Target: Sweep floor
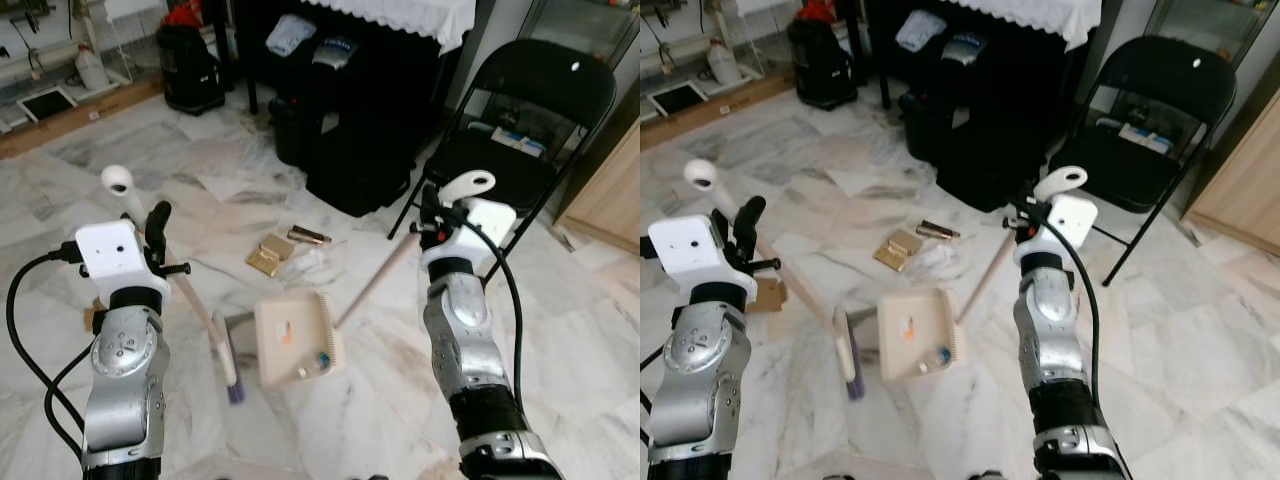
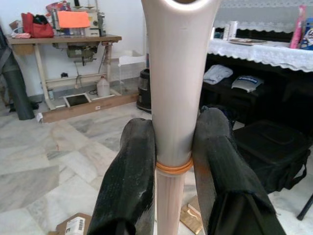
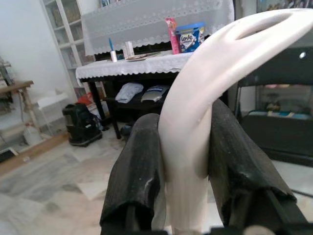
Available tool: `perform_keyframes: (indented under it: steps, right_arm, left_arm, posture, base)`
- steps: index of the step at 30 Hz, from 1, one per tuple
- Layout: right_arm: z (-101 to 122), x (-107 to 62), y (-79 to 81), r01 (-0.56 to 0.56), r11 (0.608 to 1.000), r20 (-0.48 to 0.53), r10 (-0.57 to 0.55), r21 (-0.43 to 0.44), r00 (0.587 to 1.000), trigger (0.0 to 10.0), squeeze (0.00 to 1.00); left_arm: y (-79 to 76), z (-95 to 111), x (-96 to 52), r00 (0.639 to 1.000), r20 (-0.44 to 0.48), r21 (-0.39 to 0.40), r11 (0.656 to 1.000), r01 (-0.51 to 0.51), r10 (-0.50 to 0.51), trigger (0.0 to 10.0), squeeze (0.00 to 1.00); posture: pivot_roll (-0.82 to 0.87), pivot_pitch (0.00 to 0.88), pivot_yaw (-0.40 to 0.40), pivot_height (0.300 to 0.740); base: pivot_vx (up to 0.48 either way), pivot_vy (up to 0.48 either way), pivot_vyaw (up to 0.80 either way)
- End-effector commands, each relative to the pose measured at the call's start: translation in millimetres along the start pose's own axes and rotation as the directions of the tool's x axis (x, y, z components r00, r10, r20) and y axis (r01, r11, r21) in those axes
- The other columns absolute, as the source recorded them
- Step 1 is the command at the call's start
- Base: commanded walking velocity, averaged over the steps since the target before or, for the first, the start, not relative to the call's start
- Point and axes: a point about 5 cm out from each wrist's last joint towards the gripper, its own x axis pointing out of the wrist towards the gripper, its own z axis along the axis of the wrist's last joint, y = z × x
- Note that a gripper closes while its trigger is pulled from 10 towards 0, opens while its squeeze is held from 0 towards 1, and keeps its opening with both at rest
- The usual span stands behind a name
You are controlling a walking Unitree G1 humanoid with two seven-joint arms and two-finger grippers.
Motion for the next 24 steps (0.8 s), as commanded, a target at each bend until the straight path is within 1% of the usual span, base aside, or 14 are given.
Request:
perform_keyframes:
  steps: [1, 2, 4, 5, 7, 8, 10, 12, 13, 14, 16, 20, 24]
  right_arm:
    - [27, 2.2, -1.4, -0.004, 0.999, 0.118, 0.009, -0.043, 0.993, 10.0, 0.0]
    - [27, 2.2, -1.4, -0.004, 0.999, 0.118, 0.009, -0.043, 0.993, 10.0, 0.0]
    - [30, -2.8, -2.8, -0.016, 0.996, 0.137, 0.028, -0.084, 0.99, 10.0, 0.0]
    - [31, -9.5, -5.3, -0.022, 0.994, 0.132, 0.036, -0.109, 0.991, 10.0, 0.0]
    - [30, -12.0, -7.3, -0.021, 0.992, 0.123, 0.036, -0.121, 0.992, 10.0, 0.0]
    - [31, -18.2, -13.2, -0.016, 0.989, 0.111, 0.032, -0.149, 0.993, 10.0, 0.0]
    - [35, -25.7, -19.7, -0.006, 0.986, 0.108, 0.024, -0.167, 0.994, 10.0, 0.0]
    - [36, -27.8, -21.4, -0.004, 0.985, 0.106, 0.023, -0.173, 0.994, 10.0, 0.0]
    - [38, -30.8, -23.8, 0.001, 0.984, 0.105, 0.018, -0.177, 0.994, 10.0, 0.0]
    - [39, -37.4, -29.7, 0.022, 0.983, 0.096, -0.005, -0.181, 0.995, 10.0, 0.0]
    - [39, -43.6, -34.8, 0.044, 0.982, 0.086, -0.028, -0.186, 0.996, 10.0, 0.0]
    - [40, -43.6, -35.7, 0.048, 0.982, 0.079, -0.034, -0.183, 0.996, 10.0, 0.0]
    - [43, -39.8, -33.8, 0.042, 0.982, 0.08, -0.027, -0.185, 0.996, 10.0, 0.0]
  left_arm:
    - [4.1, 9, -2.4, 0.999, 0.05, 0.009, 1.0, -0.005, 0.004, 10.0, 0.0]
    - [4.1, 9, -2.4, 0.999, 0.05, 0.009, 1.0, -0.005, 0.004, 10.0, 0.0]
    - [9.4, 9, -8.6, 0.999, 0.046, 0.015, 1.0, -0.023, 0.022, 10.0, 0.0]
    - [14.1, 9, -14.4, 0.998, 0.048, 0.025, 0.999, -0.033, 0.032, 10.0, 0.0]
    - [16.0, 10, -17.1, 0.998, 0.047, 0.035, 0.999, -0.037, 0.035, 10.0, 0.0]
    - [19.9, 11, -24.5, 0.998, 0.046, 0.05, 0.998, -0.042, 0.04, 10.0, 0.0]
    - [24.2, 13, -32.6, 0.998, 0.04, 0.061, 0.997, -0.045, 0.043, 10.0, 0.0]
    - [25.5, 13, -34.6, 0.998, 0.037, 0.066, 0.997, -0.046, 0.044, 10.0, 0.0]
    - [26.9, 13, -37.1, 0.998, 0.033, 0.068, 0.997, -0.048, 0.046, 10.0, 0.0]
    - [29.1, 13, -42.2, 0.999, 0.023, 0.074, 0.996, -0.047, 0.046, 10.0, 0.0]
    - [30.5, 13, -46.9, 0.999, 0.014, 0.087, 0.995, -0.048, 0.047, 10.0, 0.0]
    - [29.2, 13, -48.2, 0.999, 0.012, 0.091, 0.995, -0.042, 0.041, 10.0, 0.0]
    - [25.1, 12, -45.4, 1.0, 0.01, 0.094, 0.995, -0.026, 0.026, 10.0, 0.0]
  posture:
    - [-0.05, 0.123, -0.032, 0.74]
    - [-0.05, 0.123, -0.032, 0.74]
    - [-0.04, 0.138, -0.032, 0.74]
    - [-0.03, 0.145, -0.031, 0.74]
    - [-0.03, 0.149, -0.031, 0.74]
    - [-0.03, 0.158, -0.029, 0.74]
    - [-0.03, 0.165, -0.027, 0.74]
    - [-0.03, 0.165, -0.027, 0.74]
    - [-0.03, 0.166, -0.026, 0.74]
    - [-0.03, 0.171, -0.024, 0.74]
    - [-0.04, 0.174, -0.024, 0.74]
    - [-0.03, 0.179, -0.024, 0.74]
    - [-0.04, 0.176, -0.026, 0.74]
  base:
    - [0.0, 0.0, 0.0]
    - [0.0, 0.0, 0.0]
    - [0.0, 0.0, 0.0]
    - [0.0, 0.0, 0.0]
    - [0.0, 0.0, 0.0]
    - [0.0, 0.0, 0.0]
    - [0.0, 0.0, 0.21]
    - [0.0, 0.0, 0.43]
    - [0.0, 0.0, 0.44]
    - [0.0, 0.0, 0.51]
    - [0.0, 0.0, 0.54]
    - [0.0, 0.0, 0.66]
    - [0.0, 0.0, 0.8]
